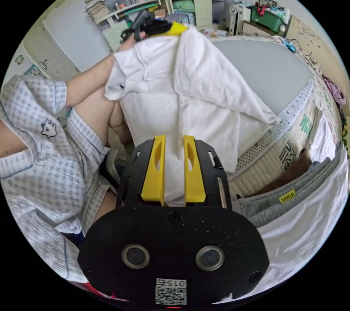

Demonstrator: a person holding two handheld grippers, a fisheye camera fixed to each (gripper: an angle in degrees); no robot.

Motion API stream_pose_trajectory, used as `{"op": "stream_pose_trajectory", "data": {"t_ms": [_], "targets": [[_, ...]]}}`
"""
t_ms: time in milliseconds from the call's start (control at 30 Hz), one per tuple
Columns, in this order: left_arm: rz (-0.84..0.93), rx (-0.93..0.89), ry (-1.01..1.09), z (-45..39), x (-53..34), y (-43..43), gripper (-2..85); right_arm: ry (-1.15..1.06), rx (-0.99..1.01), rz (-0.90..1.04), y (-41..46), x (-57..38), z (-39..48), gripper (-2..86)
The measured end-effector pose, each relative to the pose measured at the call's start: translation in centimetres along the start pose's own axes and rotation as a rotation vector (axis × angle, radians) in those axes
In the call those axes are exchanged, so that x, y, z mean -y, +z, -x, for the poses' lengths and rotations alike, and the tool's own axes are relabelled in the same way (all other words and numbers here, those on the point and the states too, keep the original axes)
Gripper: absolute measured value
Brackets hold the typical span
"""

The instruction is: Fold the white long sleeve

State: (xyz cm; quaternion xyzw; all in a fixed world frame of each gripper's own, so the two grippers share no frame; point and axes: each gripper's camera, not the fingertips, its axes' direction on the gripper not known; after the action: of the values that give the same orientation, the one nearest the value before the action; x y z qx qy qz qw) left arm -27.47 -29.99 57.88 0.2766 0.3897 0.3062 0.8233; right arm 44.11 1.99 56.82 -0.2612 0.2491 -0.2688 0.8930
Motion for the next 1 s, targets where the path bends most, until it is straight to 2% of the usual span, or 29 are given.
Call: {"op": "stream_pose_trajectory", "data": {"t_ms": [100, 300, 400, 500, 667, 800, 867, 933, 1000], "targets": [[-0.009, -0.005, 0.003, 0.1, 0.1, -0.5, 0.8, 0.036, -0.098, 0.052, 1.1, 0.6, 0.6, 3.6], [-0.121, -0.228, -0.021, 0.6, -0.3, -2.2, 0.7, -0.048, 0.089, -0.047, -1.4, 0.0, 1.9, 2.3], [-0.129, -0.221, -0.005, 0.2, -0.2, -2.6, 0.6, -0.075, 0.150, -0.032, -0.9, 0.2, 2.1, 2.5], [-0.100, -0.219, 0.007, -0.3, -0.3, -2.0, 0.6, -0.051, 0.130, 0.082, 1.1, 0.7, 1.7, 3.7], [-0.065, -0.223, 0.014, -1.0, -0.5, -0.7, 0.7, -0.161, 0.270, 0.056, -2.9, -2.2, 0.3, 2.9], [-0.015, -0.214, 0.054, -2.7, -0.6, 0.8, 0.8, 0.068, 0.232, -0.159, -6.2, -4.6, -4.5, 0.8], [0.015, -0.221, 0.074, -3.5, -0.8, 1.9, 0.9, 0.153, 0.210, -0.105, -4.7, -4.2, -5.9, 0.0], [0.060, -0.242, 0.092, -4.6, -1.2, 3.7, 1.1, 0.209, 0.083, 0.093, -1.5, -3.3, -6.0, -0.7], [0.093, -0.257, 0.102, -5.4, -1.7, 5.4, 1.3, 0.202, 0.055, 0.098, -1.3, -3.3, -5.6, -0.9]]}}
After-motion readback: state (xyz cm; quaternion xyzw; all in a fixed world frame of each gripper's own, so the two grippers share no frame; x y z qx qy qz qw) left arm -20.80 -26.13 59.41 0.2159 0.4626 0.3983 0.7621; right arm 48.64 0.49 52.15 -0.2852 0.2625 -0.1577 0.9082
